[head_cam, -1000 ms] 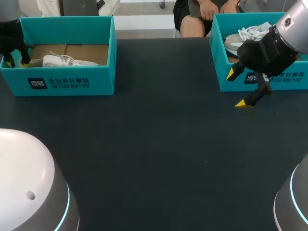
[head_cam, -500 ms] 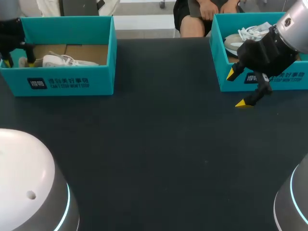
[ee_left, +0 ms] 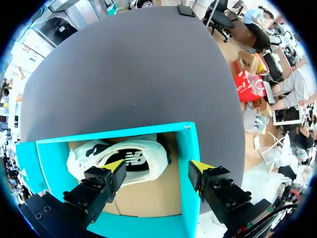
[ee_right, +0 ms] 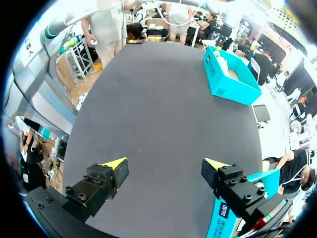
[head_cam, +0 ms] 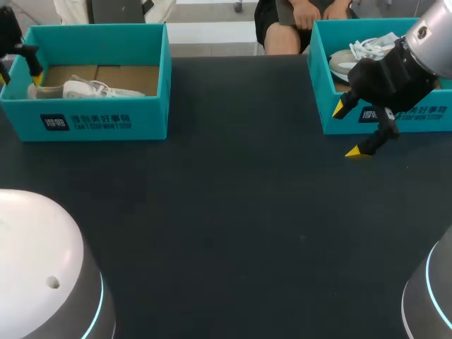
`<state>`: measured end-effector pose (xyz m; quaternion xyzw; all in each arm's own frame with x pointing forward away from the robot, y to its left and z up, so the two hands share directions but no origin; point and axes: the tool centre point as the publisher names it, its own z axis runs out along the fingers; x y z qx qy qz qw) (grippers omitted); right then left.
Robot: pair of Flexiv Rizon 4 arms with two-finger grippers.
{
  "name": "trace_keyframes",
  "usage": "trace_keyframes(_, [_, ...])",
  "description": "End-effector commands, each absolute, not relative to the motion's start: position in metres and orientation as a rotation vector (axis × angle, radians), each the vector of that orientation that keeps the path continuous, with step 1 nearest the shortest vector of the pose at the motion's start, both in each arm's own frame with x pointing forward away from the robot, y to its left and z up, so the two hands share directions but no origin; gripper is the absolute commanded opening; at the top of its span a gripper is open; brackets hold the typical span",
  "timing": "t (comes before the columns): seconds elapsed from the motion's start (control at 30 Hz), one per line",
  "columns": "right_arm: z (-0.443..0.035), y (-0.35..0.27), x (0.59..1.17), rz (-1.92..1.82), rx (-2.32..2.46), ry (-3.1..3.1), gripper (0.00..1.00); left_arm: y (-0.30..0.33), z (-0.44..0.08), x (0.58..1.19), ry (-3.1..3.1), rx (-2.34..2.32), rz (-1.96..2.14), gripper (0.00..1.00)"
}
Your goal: Take the shoe out of the shoebox, open the shoe tongue, remove and reinsert the insole, then place the shoe into the shoebox
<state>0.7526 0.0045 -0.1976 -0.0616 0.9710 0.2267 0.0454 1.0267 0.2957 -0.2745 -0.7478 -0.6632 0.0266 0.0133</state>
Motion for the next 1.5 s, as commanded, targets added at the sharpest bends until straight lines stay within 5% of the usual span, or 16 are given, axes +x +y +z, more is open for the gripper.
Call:
trace_keyframes(0.03, [-0.198,0.005,0.753,0.688,-0.187,2.967,1.00,0.300,-0.244,1.011,-2.111,-2.341,0.083,0.84])
trace_keyframes(0.2, [-0.198,0.005,0.753,0.688,-0.187,2.967,1.00,0.304,-0.212,0.993,-2.218,-2.268,0.169,1.00])
trace_keyframes(0.6, [-0.198,0.005,0.753,0.688,-0.187,2.967,1.00,0.304,-0.196,0.976,-2.220,-2.287,0.212,1.00])
trace_keyframes(1.07, [-0.160,-0.056,0.846,0.700,0.609,2.828,1.00,0.304,-0.196,0.976,-2.220,-2.287,0.212,1.00])
trace_keyframes(1.5, [-0.150,-0.059,0.859,0.727,0.601,2.786,1.00,0.304,-0.196,0.976,-2.220,-2.287,0.212,1.00])
